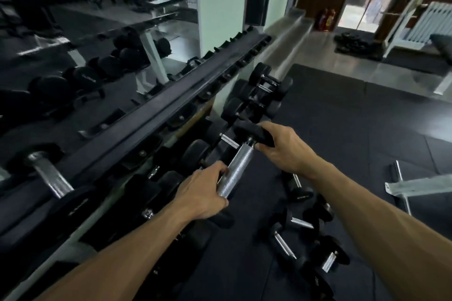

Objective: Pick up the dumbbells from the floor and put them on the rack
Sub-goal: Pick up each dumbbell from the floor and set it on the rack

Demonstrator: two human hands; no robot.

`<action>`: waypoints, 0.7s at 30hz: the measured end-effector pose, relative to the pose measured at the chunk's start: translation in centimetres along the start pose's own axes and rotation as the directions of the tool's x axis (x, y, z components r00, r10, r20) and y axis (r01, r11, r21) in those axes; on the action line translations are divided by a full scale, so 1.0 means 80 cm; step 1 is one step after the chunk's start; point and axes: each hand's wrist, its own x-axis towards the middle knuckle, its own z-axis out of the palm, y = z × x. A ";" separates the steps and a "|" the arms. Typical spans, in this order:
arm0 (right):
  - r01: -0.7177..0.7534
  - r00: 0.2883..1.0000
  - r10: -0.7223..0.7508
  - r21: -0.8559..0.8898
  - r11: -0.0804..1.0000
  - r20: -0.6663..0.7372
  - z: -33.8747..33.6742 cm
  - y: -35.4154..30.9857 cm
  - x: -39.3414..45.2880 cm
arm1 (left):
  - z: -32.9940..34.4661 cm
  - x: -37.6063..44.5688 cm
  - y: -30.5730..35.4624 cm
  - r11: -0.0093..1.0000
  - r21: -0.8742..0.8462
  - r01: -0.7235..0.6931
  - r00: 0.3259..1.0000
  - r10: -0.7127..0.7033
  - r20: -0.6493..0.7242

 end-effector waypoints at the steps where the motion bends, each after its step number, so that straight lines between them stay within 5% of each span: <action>1: 0.019 1.000 -0.019 0.003 1.000 -0.001 0.007 -0.009 0.019 | -0.011 0.009 -0.013 1.000 -0.008 0.019 1.000 -0.019 -0.004; 12: 0.266 0.941 -0.256 -0.015 0.964 0.223 0.104 -0.077 0.236 | -0.069 0.081 -0.134 0.962 -0.117 0.247 0.957 -0.261 -0.126; 21: 0.542 0.728 -0.518 0.085 0.836 0.449 0.191 -0.150 0.419 | -0.102 0.149 -0.216 0.788 -0.347 0.509 0.765 -0.598 -0.237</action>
